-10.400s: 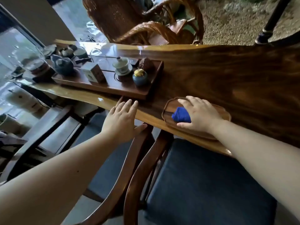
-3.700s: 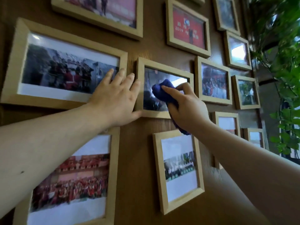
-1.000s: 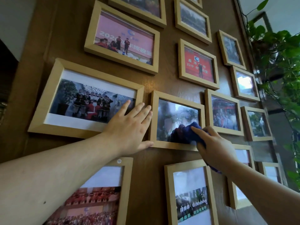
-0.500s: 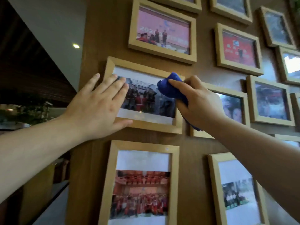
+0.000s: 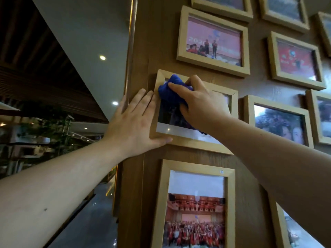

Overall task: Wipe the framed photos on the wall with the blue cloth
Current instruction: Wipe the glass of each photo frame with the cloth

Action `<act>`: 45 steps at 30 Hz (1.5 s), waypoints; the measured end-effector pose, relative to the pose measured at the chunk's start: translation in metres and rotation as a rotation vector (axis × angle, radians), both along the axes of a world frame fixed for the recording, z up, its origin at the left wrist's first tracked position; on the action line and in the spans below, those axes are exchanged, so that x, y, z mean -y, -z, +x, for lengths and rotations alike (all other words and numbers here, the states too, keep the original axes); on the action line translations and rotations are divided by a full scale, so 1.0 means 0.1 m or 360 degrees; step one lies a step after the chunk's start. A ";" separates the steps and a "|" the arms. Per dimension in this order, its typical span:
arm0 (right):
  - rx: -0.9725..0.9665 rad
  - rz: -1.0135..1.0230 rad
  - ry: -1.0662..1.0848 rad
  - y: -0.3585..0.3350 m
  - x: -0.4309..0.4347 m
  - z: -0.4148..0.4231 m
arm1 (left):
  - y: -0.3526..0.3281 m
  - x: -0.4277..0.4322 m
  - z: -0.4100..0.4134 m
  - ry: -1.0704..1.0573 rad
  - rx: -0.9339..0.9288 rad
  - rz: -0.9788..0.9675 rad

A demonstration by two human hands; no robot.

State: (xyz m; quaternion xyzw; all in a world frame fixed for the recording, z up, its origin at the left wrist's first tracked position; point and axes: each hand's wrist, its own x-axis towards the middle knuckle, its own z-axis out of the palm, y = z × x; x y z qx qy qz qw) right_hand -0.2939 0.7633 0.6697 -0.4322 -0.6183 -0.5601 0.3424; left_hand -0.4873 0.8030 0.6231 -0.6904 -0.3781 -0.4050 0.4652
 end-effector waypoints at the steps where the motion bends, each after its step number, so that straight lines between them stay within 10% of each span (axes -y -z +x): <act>1: 0.0029 -0.0028 0.0062 0.01 -0.03 0.00 | 0.01 -0.03 -0.01 0.0049 0.0014 -0.0006; 13: -0.0220 -0.0044 0.0442 0.40 0.09 0.89 | 0.03 -0.15 -0.01 0.0194 0.0017 -0.0008; 27: 0.0528 -0.0156 0.0406 0.24 0.15 0.65 | 0.03 -0.14 -0.03 0.0183 -0.0019 0.0037; 45: 0.0678 -0.0236 0.0458 0.42 0.20 0.66 | 0.03 -0.14 -0.01 0.0152 0.0001 0.0090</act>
